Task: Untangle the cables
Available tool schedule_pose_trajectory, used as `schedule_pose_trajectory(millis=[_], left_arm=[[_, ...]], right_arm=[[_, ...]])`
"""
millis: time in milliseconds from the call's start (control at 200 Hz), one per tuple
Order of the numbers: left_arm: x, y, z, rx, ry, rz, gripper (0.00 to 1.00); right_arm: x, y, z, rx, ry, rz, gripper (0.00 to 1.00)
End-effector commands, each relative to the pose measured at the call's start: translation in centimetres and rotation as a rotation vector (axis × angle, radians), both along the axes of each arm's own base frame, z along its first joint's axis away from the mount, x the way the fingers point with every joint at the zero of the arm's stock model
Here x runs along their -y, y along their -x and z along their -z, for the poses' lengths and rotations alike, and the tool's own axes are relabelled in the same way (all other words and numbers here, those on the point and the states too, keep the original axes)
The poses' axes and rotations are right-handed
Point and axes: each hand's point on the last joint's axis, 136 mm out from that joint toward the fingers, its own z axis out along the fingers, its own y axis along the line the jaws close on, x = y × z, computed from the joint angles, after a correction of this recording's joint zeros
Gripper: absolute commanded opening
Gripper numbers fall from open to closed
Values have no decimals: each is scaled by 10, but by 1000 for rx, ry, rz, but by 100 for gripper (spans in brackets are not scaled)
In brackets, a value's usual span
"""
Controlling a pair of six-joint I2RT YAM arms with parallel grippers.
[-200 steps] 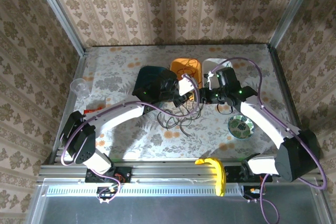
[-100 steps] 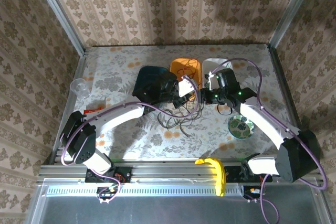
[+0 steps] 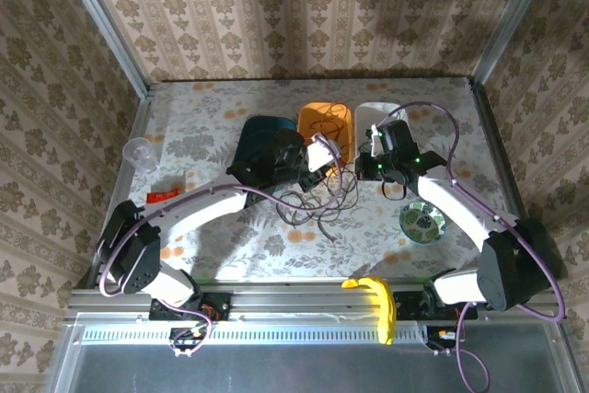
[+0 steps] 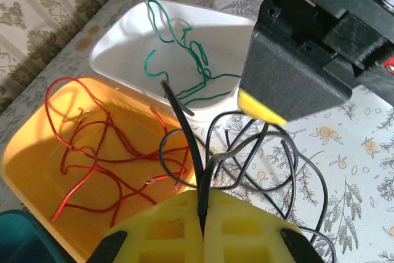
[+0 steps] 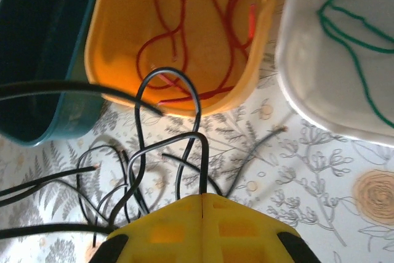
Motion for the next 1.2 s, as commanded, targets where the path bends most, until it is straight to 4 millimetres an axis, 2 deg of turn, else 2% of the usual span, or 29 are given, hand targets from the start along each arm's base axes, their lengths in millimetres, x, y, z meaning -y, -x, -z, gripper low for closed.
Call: schedule_pose_trajectory(millis=[0, 185, 400, 490, 665, 700, 795, 810, 820, 885, 1065, 1195], left_arm=[[-17, -14, -19, 39, 57, -106, 0], [-67, -46, -20, 130, 47, -399, 0], [-108, -56, -39, 231, 90, -579, 0], [-114, -54, -48, 257, 122, -594, 0], [-108, -46, -73, 264, 210, -539, 0], [-107, -45, -79, 266, 227, -527, 0], [-104, -42, -103, 290, 285, -503, 0], [-104, -41, -108, 298, 296, -499, 0], [-104, -41, -111, 303, 302, -495, 0], [-105, -38, -136, 339, 347, -482, 0], [-114, -23, -208, 440, 470, -429, 0], [-119, -8, -246, 479, 543, -365, 0]], right_arm=[[27, 2, 16, -49, 49, 125, 0], [56, 8, 29, -98, 58, 249, 0], [85, 20, 44, -162, 109, 366, 0], [91, 24, 48, -180, 131, 387, 0], [87, 30, 57, -214, 143, 348, 0], [86, 37, 63, -251, 161, 333, 0], [83, 45, 72, -294, 196, 299, 0], [83, 46, 73, -298, 200, 297, 0], [84, 48, 81, -326, 212, 296, 0], [86, 51, 88, -351, 229, 298, 0], [89, 51, 91, -356, 246, 301, 0], [89, 52, 97, -370, 253, 303, 0]])
